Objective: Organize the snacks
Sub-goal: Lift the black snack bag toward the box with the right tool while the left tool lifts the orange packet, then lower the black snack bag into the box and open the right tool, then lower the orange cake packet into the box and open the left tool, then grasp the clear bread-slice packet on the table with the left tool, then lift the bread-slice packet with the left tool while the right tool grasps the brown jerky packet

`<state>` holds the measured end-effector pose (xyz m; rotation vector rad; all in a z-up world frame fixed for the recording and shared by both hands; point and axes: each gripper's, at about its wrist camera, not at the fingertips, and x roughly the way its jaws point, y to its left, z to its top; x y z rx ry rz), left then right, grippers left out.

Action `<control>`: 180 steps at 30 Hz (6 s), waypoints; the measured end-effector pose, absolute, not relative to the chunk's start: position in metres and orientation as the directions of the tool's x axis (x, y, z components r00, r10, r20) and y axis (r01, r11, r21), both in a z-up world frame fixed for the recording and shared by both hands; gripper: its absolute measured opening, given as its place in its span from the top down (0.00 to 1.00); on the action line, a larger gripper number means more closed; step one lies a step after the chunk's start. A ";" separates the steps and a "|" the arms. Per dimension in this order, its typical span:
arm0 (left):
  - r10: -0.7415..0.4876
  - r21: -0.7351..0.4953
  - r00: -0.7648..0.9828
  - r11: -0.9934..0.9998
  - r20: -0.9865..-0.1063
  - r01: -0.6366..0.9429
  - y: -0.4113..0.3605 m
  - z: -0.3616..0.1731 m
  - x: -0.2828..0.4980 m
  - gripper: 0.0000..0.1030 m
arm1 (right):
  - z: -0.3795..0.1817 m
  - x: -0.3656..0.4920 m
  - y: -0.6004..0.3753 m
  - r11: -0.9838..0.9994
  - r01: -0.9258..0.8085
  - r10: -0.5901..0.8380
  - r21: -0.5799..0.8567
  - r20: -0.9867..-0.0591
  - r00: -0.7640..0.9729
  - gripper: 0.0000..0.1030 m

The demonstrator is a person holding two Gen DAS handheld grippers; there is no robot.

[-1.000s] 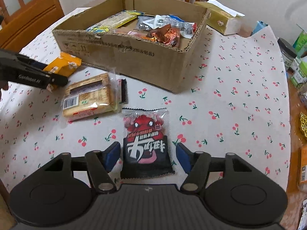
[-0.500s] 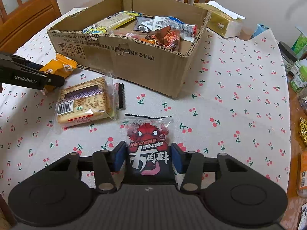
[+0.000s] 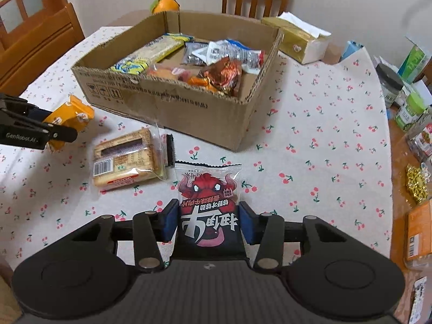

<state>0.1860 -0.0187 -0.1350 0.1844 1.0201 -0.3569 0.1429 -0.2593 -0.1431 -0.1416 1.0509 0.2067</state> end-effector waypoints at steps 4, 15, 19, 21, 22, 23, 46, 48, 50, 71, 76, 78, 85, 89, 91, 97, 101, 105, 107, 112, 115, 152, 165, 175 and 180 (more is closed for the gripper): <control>-0.231 -0.034 0.456 0.916 -0.859 0.400 -0.018 -0.120 0.176 0.56 | -0.129 0.138 -0.260 0.967 -0.253 0.121 -0.008 -0.865 0.487 0.50; -0.296 -0.069 0.444 0.886 -0.846 0.459 -0.018 -0.086 0.154 0.56 | -0.092 0.139 -0.252 0.948 -0.315 0.143 -0.043 -0.828 0.543 0.50; -0.303 -0.068 0.450 0.882 -0.840 0.467 -0.015 -0.079 0.148 0.56 | -0.080 0.148 -0.247 0.940 -0.336 0.150 -0.061 -0.810 0.567 0.50; -0.304 -0.067 0.455 0.882 -0.837 0.466 -0.014 -0.076 0.147 0.56 | -0.075 0.154 -0.245 0.935 -0.349 0.158 -0.067 -0.800 0.578 0.50; -0.304 -0.066 0.458 0.883 -0.836 0.465 -0.013 -0.074 0.147 0.56 | -0.072 0.158 -0.243 0.933 -0.354 0.162 -0.070 -0.795 0.584 0.50; -0.304 -0.065 0.460 0.883 -0.834 0.465 -0.012 -0.073 0.147 0.56 | -0.069 0.161 -0.241 0.930 -0.361 0.164 -0.076 -0.790 0.590 0.50; -0.316 -0.053 0.530 0.890 -0.787 0.453 -0.002 -0.046 0.172 0.56 | -0.056 0.259 -0.203 0.931 -0.363 0.230 -0.026 -0.731 0.642 0.50; -0.319 -0.052 0.534 0.890 -0.783 0.454 -0.002 -0.044 0.174 0.56 | -0.057 0.265 -0.203 0.935 -0.355 0.232 -0.018 -0.727 0.646 0.50; -0.316 -0.050 0.538 0.891 -0.782 0.452 -0.002 -0.045 0.177 0.56 | -0.058 0.270 -0.202 0.940 -0.342 0.227 -0.012 -0.725 0.650 0.50; -0.308 -0.029 0.567 0.894 -0.764 0.447 -0.021 -0.040 0.230 0.56 | -0.072 0.192 -0.219 0.987 -0.157 0.118 0.013 -0.725 0.679 0.00; -0.318 -0.013 0.574 0.882 -0.755 0.472 -0.040 -0.036 0.254 0.56 | -0.075 0.166 -0.215 0.990 -0.138 0.071 -0.031 -0.732 0.677 0.00; -0.322 -0.013 0.574 0.879 -0.752 0.476 -0.048 -0.036 0.265 0.56 | -0.074 0.159 -0.215 0.990 -0.134 0.068 -0.032 -0.730 0.680 0.00; -0.324 -0.010 0.573 0.876 -0.753 0.482 -0.073 -0.041 0.306 0.56 | -0.072 0.146 -0.227 0.996 -0.093 0.050 -0.018 -0.733 0.679 0.00; -0.304 0.014 0.586 0.880 -0.751 0.474 -0.086 -0.046 0.329 0.55 | -0.074 0.142 -0.236 0.998 -0.053 0.021 -0.020 -0.741 0.671 0.00; -0.285 0.038 0.605 0.885 -0.744 0.464 -0.091 -0.048 0.337 0.52 | -0.075 0.139 -0.240 0.999 -0.035 0.010 -0.018 -0.744 0.668 0.00; -0.269 0.069 0.646 0.891 -0.714 0.448 -0.090 -0.047 0.333 0.19 | -0.077 0.136 -0.246 1.000 -0.012 -0.004 -0.015 -0.750 0.662 0.00; -0.281 0.072 0.657 0.887 -0.699 0.456 -0.081 -0.041 0.311 0.17 | -0.078 0.136 -0.246 1.000 -0.013 -0.001 -0.012 -0.751 0.660 0.00; -0.298 0.069 0.680 0.887 -0.670 0.456 -0.068 -0.034 0.281 0.11 | -0.078 0.137 -0.243 1.000 -0.020 0.002 -0.014 -0.747 0.665 0.00; -0.306 0.068 0.680 0.883 -0.666 0.464 -0.063 -0.031 0.265 0.11 | -0.077 0.138 -0.243 1.000 -0.022 0.002 -0.018 -0.744 0.668 0.00; -0.337 0.050 0.665 0.870 -0.667 0.491 -0.057 -0.038 0.225 0.10 | -0.081 0.134 -0.245 0.999 -0.016 -0.012 -0.031 -0.745 0.666 0.00; -0.353 0.031 0.636 0.859 -0.686 0.511 -0.057 -0.052 0.205 0.10 | -0.085 0.130 -0.249 0.999 -0.005 -0.022 -0.033 -0.751 0.660 0.00; -0.327 0.002 0.406 0.777 -0.853 0.630 -0.078 -0.160 0.157 0.46 | -0.114 0.107 -0.269 0.995 0.077 -0.096 -0.062 -0.798 0.595 0.00; -0.170 0.034 0.498 0.927 -0.850 0.374 -0.020 -0.168 0.166 0.39 | -0.147 0.135 -0.242 0.998 -0.036 -0.017 -0.045 -0.826 0.564 0.00; -0.208 0.023 0.493 0.907 -0.845 0.421 -0.007 -0.156 0.169 0.30 | -0.172 0.165 -0.201 0.988 -0.132 0.007 -0.078 -0.835 0.550 0.00; -0.242 0.017 0.470 0.876 -0.849 0.482 -0.002 -0.151 0.167 0.29 | -0.177 0.183 -0.192 0.994 -0.091 -0.001 -0.060 -0.836 0.549 0.00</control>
